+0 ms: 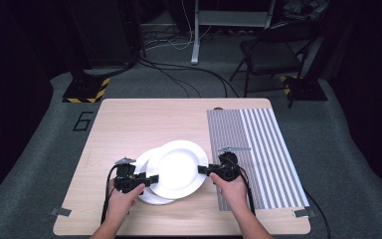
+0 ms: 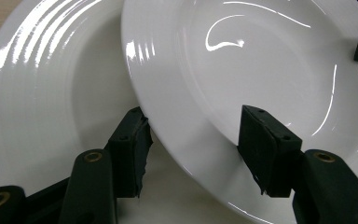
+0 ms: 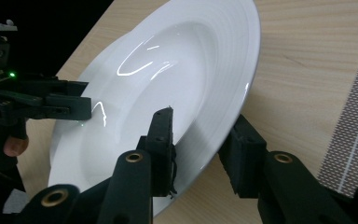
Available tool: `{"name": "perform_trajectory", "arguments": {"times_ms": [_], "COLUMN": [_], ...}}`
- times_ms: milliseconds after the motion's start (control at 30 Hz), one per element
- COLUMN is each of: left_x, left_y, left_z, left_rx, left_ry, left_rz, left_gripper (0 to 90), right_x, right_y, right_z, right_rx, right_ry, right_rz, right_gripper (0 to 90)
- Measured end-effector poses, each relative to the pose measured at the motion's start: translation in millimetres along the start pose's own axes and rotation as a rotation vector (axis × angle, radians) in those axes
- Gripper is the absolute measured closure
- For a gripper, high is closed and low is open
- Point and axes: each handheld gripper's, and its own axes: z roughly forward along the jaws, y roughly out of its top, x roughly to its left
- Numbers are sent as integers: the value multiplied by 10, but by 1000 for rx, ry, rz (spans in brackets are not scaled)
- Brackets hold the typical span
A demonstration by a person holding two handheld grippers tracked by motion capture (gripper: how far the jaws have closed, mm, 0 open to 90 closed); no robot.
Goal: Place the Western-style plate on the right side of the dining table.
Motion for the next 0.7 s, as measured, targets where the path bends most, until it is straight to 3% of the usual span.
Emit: {"name": "perform_trajectory", "arguments": {"times_ms": [333, 600, 700], "left_x": [-6, -19, -28], "left_y": [6, 16, 27], "left_z": [-24, -22, -37], "left_rx": [-15, -24, -20], "left_ry": [9, 15, 19], "left_rz": [4, -3, 5], "left_gripper": [460, 471, 479], "right_x": [125, 152, 167], "right_y": [37, 47, 39], "right_z": [-20, -83, -91], "right_rx": [49, 57, 69], "right_ry": [-93, -116, -124], "right_rz": [-105, -125, -105], "right_gripper": [564, 562, 559]}}
